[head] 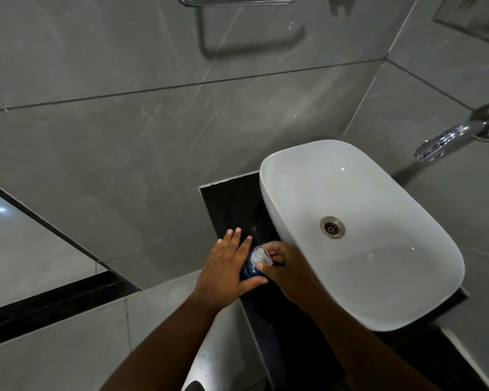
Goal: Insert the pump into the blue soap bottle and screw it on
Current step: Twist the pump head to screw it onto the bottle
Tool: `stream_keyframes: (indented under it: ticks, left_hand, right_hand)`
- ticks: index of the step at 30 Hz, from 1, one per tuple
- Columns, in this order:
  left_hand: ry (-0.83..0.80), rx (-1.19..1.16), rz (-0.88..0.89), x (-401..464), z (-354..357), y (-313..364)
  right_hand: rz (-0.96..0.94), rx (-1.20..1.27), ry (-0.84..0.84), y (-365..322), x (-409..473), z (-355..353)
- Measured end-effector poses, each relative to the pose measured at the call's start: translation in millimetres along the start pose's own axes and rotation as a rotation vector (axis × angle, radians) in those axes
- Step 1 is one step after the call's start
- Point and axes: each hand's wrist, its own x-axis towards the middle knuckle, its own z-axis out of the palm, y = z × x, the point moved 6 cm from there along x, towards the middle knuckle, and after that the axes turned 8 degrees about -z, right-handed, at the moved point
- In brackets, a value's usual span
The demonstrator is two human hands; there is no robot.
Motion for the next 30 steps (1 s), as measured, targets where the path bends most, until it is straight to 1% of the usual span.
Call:
stream_keyframes:
  ticks: [2, 4, 9, 11, 13, 15, 21, 23, 26, 28, 30]
  left_hand:
    - [0.005, -0.005, 0.002, 0, -1, 0]
    - [0.004, -0.009, 0.002, 0, -1, 0]
    - [-0.01, -0.008, -0.003, -1, -1, 0]
    - [-0.015, -0.013, -0.002, -1, -1, 1]
    - [-0.008, -0.022, 0.002, -1, -3, 1]
    - [0.002, -0.028, 0.004, -1, -4, 1]
    - [-0.001, -0.03, -0.004, -1, -1, 1]
    - [-0.002, -0.033, -0.006, -1, -1, 1]
    - [0.0, -0.042, 0.004, 0, -2, 2]
    - [0.004, -0.047, 0.004, 0, -3, 1]
    - [0.012, -0.045, 0.001, 0, -2, 1]
  right_hand:
    - [-0.053, -0.046, -0.038, -3, 2, 3]
    - [-0.094, -0.079, -0.035, -6, 3, 3]
    - [-0.045, -0.063, 0.013, -4, 7, 0]
    - [-0.066, -0.079, -0.035, -6, 8, 1]
    - [-0.128, -0.11, -0.122, -10, 8, 5]
    - [-0.167, -0.157, -0.152, -12, 8, 6]
    - [-0.105, -0.232, -0.026, -7, 11, 1]
    - [-0.097, -0.242, -0.021, -5, 11, 1]
    - [-0.141, -0.198, -0.101, -7, 11, 3]
    - [-0.178, -0.229, -0.147, -9, 12, 3]
    - [-0.178, -0.26, -0.158, -11, 12, 3]
